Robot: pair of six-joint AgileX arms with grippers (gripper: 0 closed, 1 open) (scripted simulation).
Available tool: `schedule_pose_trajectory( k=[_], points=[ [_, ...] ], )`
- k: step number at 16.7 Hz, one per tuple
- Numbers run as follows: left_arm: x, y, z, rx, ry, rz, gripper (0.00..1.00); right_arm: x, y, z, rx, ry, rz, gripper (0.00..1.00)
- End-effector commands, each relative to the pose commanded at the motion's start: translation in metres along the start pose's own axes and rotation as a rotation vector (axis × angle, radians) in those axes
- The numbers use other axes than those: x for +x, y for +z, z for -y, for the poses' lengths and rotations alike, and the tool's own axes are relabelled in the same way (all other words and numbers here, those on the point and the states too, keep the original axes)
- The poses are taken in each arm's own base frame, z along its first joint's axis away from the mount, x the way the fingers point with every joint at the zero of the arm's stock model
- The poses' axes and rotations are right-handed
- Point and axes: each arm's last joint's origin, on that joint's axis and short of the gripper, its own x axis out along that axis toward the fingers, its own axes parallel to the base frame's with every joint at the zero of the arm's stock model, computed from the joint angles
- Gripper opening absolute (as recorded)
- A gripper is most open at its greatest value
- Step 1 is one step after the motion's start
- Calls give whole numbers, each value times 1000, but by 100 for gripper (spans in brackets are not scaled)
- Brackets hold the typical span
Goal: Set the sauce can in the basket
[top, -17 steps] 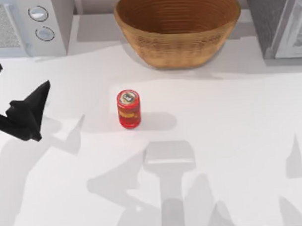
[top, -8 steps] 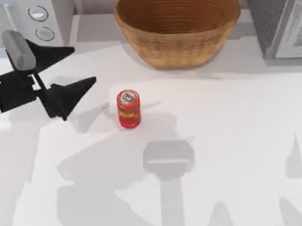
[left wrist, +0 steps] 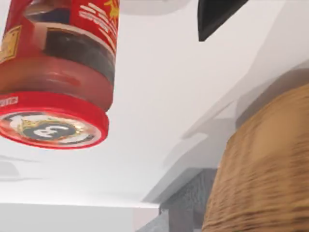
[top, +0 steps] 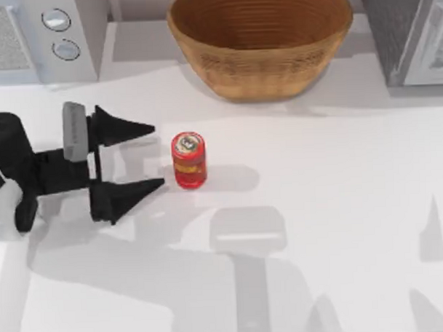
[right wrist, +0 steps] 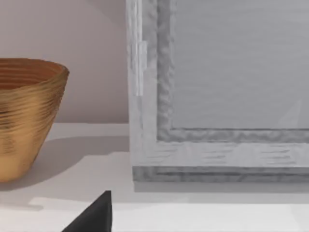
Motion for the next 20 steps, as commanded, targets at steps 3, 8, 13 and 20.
schedule_pose_trajectory(
  k=[3,8,13,20],
  points=[
    [2,-14,0,8,-34,4,100,0,0,0,0,0,0,100],
    [-1,-15,0,3,-27,3,100,0,0,0,0,0,0,100],
    [30,-13,-2,9,-35,2,100,0,0,0,0,0,0,100],
    [72,-14,2,8,-34,4,100,0,0,0,0,0,0,100]
  ],
)
